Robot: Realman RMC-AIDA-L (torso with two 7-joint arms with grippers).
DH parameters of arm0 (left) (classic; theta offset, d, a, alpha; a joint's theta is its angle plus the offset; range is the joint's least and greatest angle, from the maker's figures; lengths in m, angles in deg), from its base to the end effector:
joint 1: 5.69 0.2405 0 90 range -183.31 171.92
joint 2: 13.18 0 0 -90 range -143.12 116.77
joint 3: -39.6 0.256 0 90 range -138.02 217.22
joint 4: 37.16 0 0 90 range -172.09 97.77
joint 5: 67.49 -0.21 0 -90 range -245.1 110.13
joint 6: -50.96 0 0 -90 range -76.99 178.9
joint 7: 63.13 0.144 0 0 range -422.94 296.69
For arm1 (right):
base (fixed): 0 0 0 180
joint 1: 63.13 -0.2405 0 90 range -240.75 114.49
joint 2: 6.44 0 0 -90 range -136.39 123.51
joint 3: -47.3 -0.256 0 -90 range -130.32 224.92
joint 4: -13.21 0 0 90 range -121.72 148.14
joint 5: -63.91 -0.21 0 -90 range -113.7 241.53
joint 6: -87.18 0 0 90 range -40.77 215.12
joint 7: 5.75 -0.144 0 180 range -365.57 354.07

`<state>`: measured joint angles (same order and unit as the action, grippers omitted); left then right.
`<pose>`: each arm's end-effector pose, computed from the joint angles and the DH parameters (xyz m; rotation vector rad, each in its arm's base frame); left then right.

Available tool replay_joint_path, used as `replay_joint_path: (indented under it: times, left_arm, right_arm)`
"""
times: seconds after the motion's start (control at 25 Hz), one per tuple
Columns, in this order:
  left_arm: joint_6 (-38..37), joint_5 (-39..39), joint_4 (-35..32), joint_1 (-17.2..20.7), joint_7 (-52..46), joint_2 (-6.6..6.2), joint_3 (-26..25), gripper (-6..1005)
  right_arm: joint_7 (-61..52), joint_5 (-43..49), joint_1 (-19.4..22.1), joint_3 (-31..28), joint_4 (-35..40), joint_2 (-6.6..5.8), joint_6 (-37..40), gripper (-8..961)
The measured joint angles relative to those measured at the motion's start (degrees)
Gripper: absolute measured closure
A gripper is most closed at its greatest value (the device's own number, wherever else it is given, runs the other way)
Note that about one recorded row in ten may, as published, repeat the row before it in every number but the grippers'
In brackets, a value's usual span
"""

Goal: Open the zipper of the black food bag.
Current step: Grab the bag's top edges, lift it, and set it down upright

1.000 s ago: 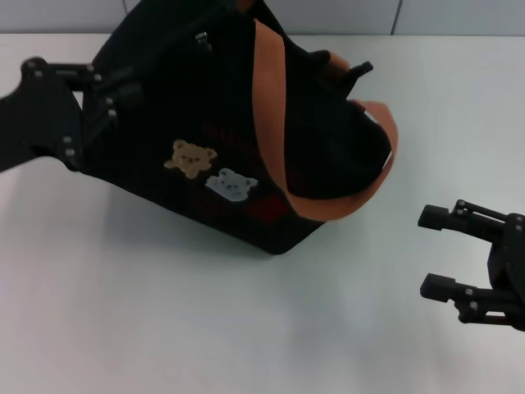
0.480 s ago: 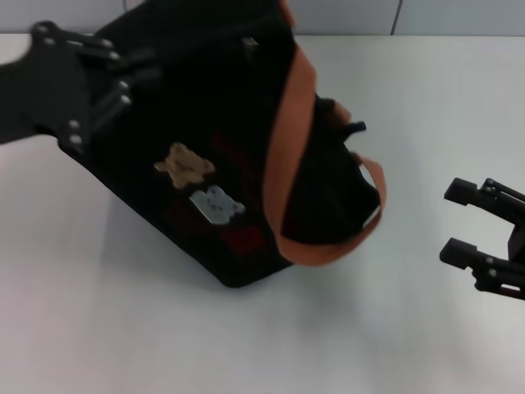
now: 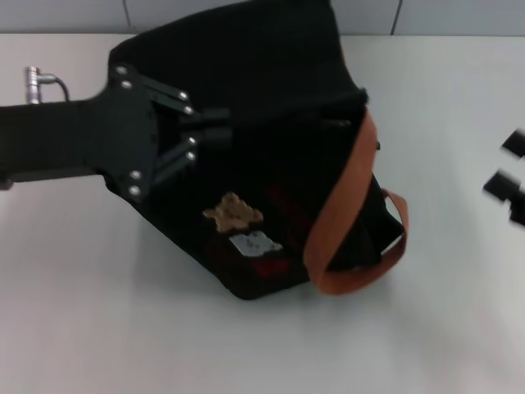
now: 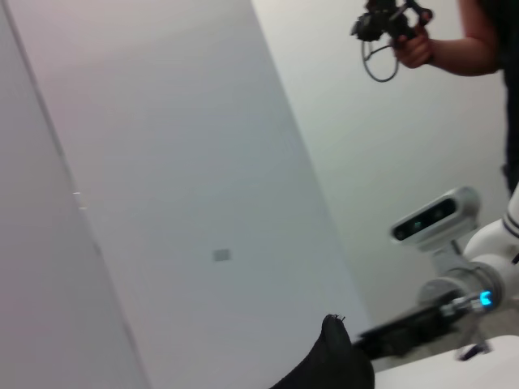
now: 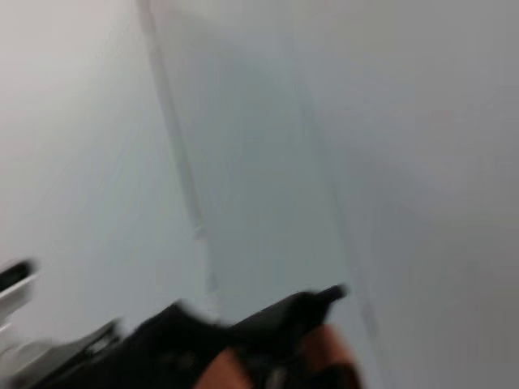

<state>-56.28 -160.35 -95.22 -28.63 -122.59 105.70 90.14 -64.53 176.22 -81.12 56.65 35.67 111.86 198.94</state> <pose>-0.1988 0.2949 0.0554 -2.6783 0.4071 -0.9680 0.3102 0.2313 0.0348 -2.2453 0.5609 1.3039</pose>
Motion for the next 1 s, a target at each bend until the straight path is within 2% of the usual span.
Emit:
replay_joint_path:
  times: [0.08,0.28,0.48,1.0]
  left_arm:
    - [0.82,0.32,0.00,-0.34,0.12,0.21,3.11,920]
    - [2.92,1.66,0.09,-0.41,0.51,0.22,7.84,920]
    - [4.93,2.18,0.33,-0.44,0.64,0.21,10.53,920]
    - [6.34,2.17,0.86,-0.19,0.75,0.21,11.15,919]
  right_arm:
    - [1.78,0.00,-0.61,-2.98,-4.12,0.08,-2.48,113]
    - [4.75,0.16,-2.72,-2.86,-8.56,0.97,-5.36,114]
    - [6.82,0.21,-4.19,-2.84,-12.13,1.03,-6.65,114]
    - [6.56,2.23,-4.77,-2.27,-13.49,1.04,-7.30,119]
